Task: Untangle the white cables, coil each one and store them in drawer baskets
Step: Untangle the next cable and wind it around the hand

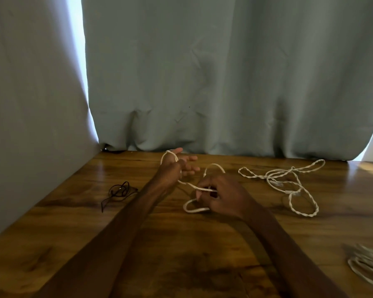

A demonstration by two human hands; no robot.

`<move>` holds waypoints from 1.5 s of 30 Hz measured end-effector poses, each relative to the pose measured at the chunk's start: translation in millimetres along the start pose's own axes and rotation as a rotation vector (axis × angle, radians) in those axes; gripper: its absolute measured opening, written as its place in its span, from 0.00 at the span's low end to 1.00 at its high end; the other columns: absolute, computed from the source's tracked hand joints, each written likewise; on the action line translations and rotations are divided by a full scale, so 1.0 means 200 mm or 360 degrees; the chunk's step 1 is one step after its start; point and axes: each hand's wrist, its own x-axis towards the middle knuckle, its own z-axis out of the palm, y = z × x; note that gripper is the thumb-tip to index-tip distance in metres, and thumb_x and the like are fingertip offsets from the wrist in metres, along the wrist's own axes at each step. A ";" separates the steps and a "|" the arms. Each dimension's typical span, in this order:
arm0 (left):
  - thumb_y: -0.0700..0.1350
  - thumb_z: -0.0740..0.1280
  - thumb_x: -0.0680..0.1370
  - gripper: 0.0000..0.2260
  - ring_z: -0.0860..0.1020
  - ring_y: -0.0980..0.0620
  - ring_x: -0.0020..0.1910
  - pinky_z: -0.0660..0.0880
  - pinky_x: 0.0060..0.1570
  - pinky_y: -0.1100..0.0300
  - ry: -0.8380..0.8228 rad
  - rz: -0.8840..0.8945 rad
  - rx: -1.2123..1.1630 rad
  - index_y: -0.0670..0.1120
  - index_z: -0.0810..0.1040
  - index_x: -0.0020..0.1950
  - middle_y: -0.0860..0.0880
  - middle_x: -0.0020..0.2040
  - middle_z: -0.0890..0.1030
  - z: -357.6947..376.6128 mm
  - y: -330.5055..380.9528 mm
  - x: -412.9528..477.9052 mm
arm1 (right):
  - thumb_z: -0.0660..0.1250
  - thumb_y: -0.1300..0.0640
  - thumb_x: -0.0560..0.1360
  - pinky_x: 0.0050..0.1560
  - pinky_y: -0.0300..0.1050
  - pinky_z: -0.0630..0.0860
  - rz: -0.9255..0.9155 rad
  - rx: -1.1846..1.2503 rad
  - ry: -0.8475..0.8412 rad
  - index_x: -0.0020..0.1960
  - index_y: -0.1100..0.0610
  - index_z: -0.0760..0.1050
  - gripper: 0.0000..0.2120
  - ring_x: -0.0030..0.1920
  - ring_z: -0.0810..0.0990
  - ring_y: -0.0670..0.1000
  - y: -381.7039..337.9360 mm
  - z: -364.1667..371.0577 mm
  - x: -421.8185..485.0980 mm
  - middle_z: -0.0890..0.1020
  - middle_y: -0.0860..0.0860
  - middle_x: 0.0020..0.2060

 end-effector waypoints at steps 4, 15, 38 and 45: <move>0.37 0.58 0.85 0.12 0.74 0.50 0.27 0.72 0.29 0.58 -0.0267 0.0158 0.0487 0.44 0.73 0.67 0.48 0.31 0.80 0.01 -0.06 -0.03 | 0.66 0.58 0.75 0.41 0.44 0.77 0.0015 0.0169 0.0226 0.42 0.46 0.81 0.08 0.38 0.81 0.42 0.02 -0.04 0.00 0.82 0.38 0.34; 0.58 0.76 0.74 0.18 0.68 0.57 0.27 0.63 0.28 0.64 -0.0548 0.0180 0.0910 0.44 0.80 0.39 0.52 0.29 0.72 0.01 0.05 -0.12 | 0.74 0.53 0.75 0.30 0.33 0.66 0.0299 0.0003 0.0104 0.42 0.50 0.87 0.04 0.26 0.75 0.38 0.17 -0.15 -0.01 0.78 0.37 0.24; 0.56 0.69 0.81 0.24 0.63 0.56 0.24 0.62 0.27 0.61 0.0234 0.0446 0.0435 0.45 0.67 0.31 0.49 0.25 0.64 0.01 0.01 -0.03 | 0.64 0.52 0.83 0.58 0.56 0.81 0.0581 0.0551 0.0600 0.51 0.54 0.86 0.12 0.49 0.86 0.51 0.31 -0.26 -0.07 0.88 0.50 0.45; 0.63 0.69 0.78 0.23 0.82 0.47 0.37 0.78 0.41 0.44 -0.0086 0.0650 0.0887 0.44 0.81 0.37 0.47 0.35 0.82 0.06 -0.03 -0.09 | 0.66 0.61 0.82 0.58 0.40 0.79 0.0036 0.0595 0.1265 0.60 0.57 0.82 0.10 0.57 0.84 0.44 0.01 -0.24 -0.06 0.86 0.47 0.54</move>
